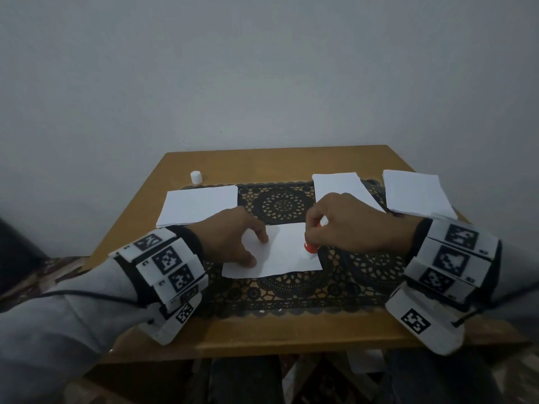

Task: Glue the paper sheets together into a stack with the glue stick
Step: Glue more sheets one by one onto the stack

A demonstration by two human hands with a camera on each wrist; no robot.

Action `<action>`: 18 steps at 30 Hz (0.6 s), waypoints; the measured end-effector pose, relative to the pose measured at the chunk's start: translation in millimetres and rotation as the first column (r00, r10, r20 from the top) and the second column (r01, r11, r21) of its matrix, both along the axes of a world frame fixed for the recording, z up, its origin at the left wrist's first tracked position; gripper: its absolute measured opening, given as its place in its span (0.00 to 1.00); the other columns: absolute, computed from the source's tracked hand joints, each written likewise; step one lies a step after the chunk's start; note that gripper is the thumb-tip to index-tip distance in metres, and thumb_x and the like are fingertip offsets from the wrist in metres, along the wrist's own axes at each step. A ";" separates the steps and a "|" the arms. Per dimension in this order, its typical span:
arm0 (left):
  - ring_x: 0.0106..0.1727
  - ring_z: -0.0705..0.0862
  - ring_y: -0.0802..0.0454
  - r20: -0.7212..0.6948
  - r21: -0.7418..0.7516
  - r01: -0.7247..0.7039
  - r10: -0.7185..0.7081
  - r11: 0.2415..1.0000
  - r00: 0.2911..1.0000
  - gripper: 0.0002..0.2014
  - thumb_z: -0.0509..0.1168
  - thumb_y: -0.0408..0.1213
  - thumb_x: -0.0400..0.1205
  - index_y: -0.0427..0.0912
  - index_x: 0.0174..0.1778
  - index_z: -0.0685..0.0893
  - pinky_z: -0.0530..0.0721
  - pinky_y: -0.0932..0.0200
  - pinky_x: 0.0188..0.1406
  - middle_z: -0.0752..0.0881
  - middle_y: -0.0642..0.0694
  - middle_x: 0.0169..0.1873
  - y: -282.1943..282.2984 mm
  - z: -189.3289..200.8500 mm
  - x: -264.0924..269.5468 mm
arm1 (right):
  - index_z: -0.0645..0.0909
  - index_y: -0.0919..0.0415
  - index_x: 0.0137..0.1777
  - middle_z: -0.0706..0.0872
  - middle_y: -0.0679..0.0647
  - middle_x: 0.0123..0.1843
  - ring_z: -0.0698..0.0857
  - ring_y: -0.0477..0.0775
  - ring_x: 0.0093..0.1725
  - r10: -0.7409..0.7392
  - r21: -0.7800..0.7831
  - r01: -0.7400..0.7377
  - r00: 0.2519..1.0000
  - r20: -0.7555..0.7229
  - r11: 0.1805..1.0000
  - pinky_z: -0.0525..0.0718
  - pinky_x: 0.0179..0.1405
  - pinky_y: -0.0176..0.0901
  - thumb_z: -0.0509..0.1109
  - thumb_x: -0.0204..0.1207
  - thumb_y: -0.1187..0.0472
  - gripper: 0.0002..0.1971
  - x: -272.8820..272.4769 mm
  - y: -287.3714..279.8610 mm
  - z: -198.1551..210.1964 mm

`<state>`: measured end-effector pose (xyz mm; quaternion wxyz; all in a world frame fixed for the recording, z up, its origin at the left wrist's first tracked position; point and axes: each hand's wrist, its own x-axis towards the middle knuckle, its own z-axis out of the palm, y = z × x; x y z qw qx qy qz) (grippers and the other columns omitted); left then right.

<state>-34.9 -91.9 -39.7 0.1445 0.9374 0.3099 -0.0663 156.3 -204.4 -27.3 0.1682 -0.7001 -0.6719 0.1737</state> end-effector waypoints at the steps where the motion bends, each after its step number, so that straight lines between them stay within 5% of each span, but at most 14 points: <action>1: 0.61 0.74 0.51 -0.009 0.011 0.001 -0.001 1.000 1.000 0.23 0.77 0.47 0.72 0.57 0.64 0.82 0.73 0.61 0.56 0.76 0.49 0.61 -0.9 0.5 0.6 | 0.89 0.55 0.36 0.89 0.46 0.39 0.87 0.53 0.40 0.008 -0.014 -0.009 1.000 -0.006 1.000 0.86 0.42 0.55 0.72 0.72 0.53 0.08 -0.3 -1.8 0.7; 4: 0.61 0.73 0.49 -0.036 0.041 0.006 -0.005 0.999 0.999 0.24 0.77 0.47 0.72 0.58 0.64 0.81 0.75 0.57 0.61 0.72 0.49 0.58 -3.7 2.0 2.3 | 0.89 0.54 0.38 0.89 0.45 0.38 0.86 0.51 0.39 0.037 -0.076 -0.036 0.999 0.006 0.996 0.87 0.46 0.54 0.71 0.75 0.53 0.08 3.0 -7.1 5.6; 7: 0.63 0.68 0.47 -0.057 0.102 0.029 -0.023 0.994 0.998 0.23 0.76 0.49 0.72 0.60 0.63 0.82 0.74 0.49 0.64 0.69 0.49 0.60 -5.7 4.0 2.1 | 0.89 0.56 0.45 0.86 0.51 0.28 0.84 0.50 0.28 0.034 -0.220 -0.053 0.995 -0.092 0.974 0.85 0.32 0.47 0.70 0.79 0.56 0.07 15.9 -13.5 19.7; 10: 0.65 0.64 0.47 -0.092 0.154 0.054 -0.040 0.987 0.995 0.22 0.75 0.51 0.72 0.61 0.63 0.81 0.71 0.47 0.64 0.68 0.49 0.64 -8.4 5.6 2.8 | 0.87 0.55 0.56 0.90 0.54 0.37 0.87 0.49 0.35 0.118 -0.301 -0.151 0.985 -0.126 0.941 0.84 0.36 0.40 0.68 0.81 0.61 0.08 35.5 -14.8 36.7; 13: 0.67 0.64 0.47 -0.113 0.155 0.082 -0.065 0.984 0.991 0.22 0.74 0.50 0.73 0.59 0.64 0.82 0.71 0.46 0.66 0.70 0.49 0.65 -9.3 6.8 5.4 | 0.86 0.54 0.56 0.90 0.51 0.42 0.87 0.46 0.40 0.124 -0.246 -0.135 0.990 -0.061 0.960 0.84 0.43 0.41 0.66 0.83 0.60 0.08 47.8 -8.1 44.9; 18: 0.63 0.72 0.49 -0.123 0.126 0.125 -0.109 0.984 0.986 0.22 0.74 0.46 0.75 0.53 0.66 0.82 0.75 0.56 0.62 0.74 0.49 0.59 -9.2 6.9 7.8 | 0.79 0.62 0.57 0.92 0.52 0.45 0.90 0.50 0.47 -0.088 -0.045 0.078 0.958 -0.273 0.996 0.86 0.53 0.51 0.63 0.85 0.59 0.08 43.6 18.9 37.7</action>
